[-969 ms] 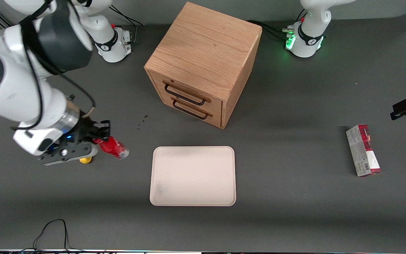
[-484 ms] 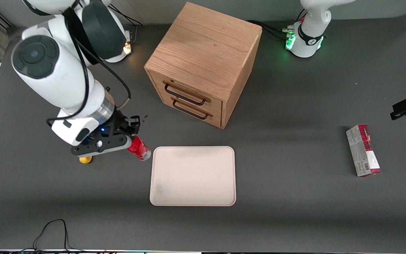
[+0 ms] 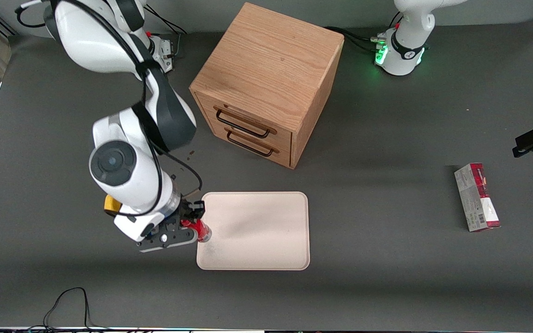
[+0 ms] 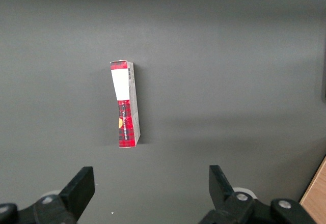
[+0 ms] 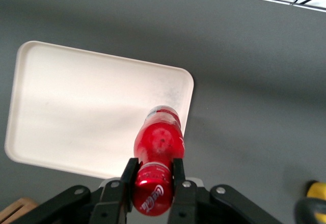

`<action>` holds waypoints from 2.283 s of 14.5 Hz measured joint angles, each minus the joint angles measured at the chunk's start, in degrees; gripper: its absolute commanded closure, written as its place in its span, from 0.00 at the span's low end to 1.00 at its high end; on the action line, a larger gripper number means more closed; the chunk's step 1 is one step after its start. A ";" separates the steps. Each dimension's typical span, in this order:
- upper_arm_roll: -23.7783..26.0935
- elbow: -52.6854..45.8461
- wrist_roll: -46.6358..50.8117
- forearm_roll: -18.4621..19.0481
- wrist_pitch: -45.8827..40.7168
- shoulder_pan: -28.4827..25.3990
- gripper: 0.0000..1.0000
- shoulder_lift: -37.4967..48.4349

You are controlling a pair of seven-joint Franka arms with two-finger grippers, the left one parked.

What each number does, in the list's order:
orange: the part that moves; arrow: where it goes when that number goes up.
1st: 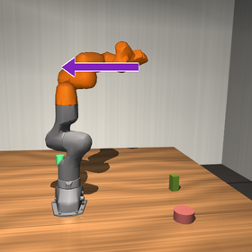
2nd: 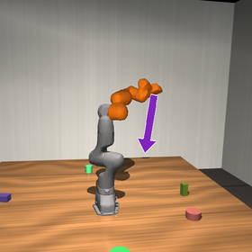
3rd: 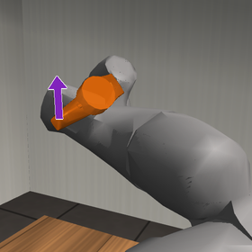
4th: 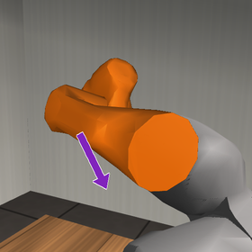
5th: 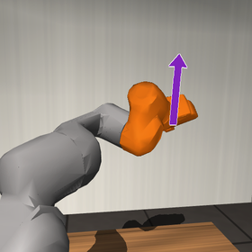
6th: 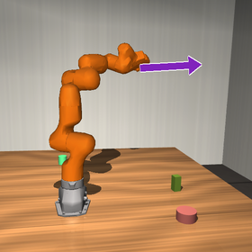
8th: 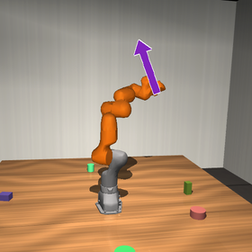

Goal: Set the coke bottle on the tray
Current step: 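Carry the upright bottle onto the tray's edge and lower it, then open the right gripper to release the bottle on the tray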

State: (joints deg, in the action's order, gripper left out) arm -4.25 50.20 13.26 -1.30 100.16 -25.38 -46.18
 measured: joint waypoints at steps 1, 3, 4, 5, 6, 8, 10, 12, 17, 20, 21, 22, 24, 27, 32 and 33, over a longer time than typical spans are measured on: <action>0.00 -0.01 0.00 0.00 0.70 0.19 0.97 -1.08; 0.01 -0.02 0.00 0.00 2.58 0.23 0.97 -2.87; 0.03 -0.03 0.00 0.00 3.42 0.21 0.97 -3.69; 0.03 -0.01 0.00 0.00 4.07 0.22 0.97 -4.52; 0.03 -0.01 0.00 0.00 4.88 0.24 0.97 -5.33; 0.03 0.00 0.00 0.00 6.31 0.43 0.96 -6.73; 0.03 0.00 0.00 0.00 7.18 0.60 0.94 -7.77; 0.03 0.00 0.00 0.00 7.81 0.62 0.72 -8.46; 0.03 -0.13 0.08 0.00 7.90 0.64 0.00 -8.60; 0.03 -0.24 0.15 0.00 7.80 0.69 0.00 -8.04; -0.02 -0.38 0.17 0.00 7.06 0.71 0.00 -7.35; -0.06 -0.55 0.17 0.00 5.07 0.75 0.00 -6.23; -0.12 -0.86 0.22 0.00 -0.93 0.82 0.00 -2.81; -0.64 -0.96 0.48 0.38 -11.03 0.79 0.00 3.45; -4.59 4.47 0.49 1.59 -20.03 1.05 0.00 15.13; -5.51 7.67 0.48 1.58 -20.15 1.25 0.00 18.05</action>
State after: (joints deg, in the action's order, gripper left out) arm -9.76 57.87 13.74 0.28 80.01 -24.14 -28.13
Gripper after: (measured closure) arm 0.000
